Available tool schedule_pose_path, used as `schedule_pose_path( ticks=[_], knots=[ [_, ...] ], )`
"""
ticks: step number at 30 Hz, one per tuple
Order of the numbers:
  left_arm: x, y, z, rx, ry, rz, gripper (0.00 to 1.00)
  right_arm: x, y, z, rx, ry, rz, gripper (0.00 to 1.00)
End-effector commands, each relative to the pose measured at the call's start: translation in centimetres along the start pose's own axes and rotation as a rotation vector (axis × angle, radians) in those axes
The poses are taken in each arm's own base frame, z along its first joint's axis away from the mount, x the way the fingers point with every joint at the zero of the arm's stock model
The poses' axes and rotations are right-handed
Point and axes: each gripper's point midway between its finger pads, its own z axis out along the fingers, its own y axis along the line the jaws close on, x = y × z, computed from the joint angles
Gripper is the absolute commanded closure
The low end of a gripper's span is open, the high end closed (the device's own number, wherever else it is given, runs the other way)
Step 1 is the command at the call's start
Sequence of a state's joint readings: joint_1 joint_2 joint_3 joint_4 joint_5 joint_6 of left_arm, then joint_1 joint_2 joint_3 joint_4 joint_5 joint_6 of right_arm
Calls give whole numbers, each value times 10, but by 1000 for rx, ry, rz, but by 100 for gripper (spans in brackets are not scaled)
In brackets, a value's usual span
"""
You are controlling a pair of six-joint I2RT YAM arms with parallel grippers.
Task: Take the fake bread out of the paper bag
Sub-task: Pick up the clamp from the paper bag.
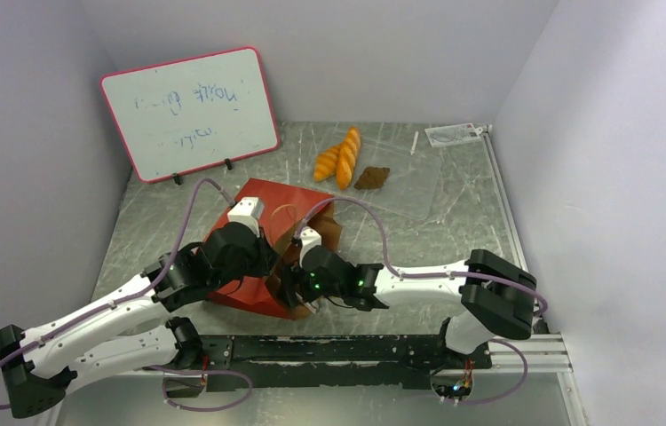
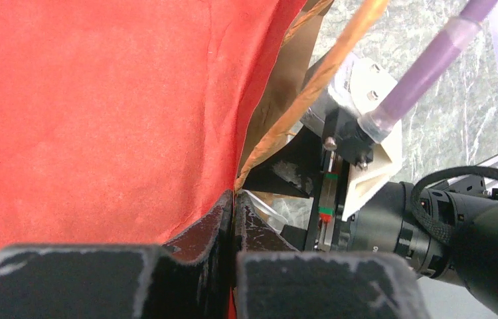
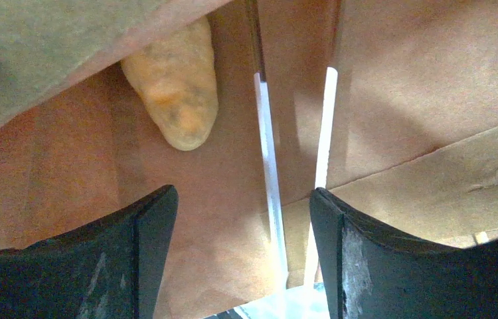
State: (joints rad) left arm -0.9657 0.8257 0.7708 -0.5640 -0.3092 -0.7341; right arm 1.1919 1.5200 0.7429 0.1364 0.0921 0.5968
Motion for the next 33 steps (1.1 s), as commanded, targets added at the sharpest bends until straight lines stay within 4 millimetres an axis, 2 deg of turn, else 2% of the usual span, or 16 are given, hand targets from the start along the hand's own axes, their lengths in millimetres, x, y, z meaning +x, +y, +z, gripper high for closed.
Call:
schedule_pose_path(
  ticks=[1, 11, 21, 24, 28, 33],
  knots=[
    [-11, -14, 0, 48, -32, -25, 93, -9, -10, 2, 77, -65, -51, 23],
    [-11, -16, 1, 56, -26, -17, 93, -6, -28, 6, 135, -110, -121, 23],
    [-12, -23, 0, 89, -22, -12, 93, 1, -27, 35, 96, -146, -170, 28],
    [-11, -23, -2, 91, -20, -15, 93, 3, -29, 41, 95, -159, -170, 35],
    [-11, -21, -5, 94, -28, -28, 93, 7, -27, 48, 78, -156, -152, 50],
    [-12, -11, -8, 47, -37, -51, 93, -1, -14, 36, 22, -191, -85, 68]
  ],
)
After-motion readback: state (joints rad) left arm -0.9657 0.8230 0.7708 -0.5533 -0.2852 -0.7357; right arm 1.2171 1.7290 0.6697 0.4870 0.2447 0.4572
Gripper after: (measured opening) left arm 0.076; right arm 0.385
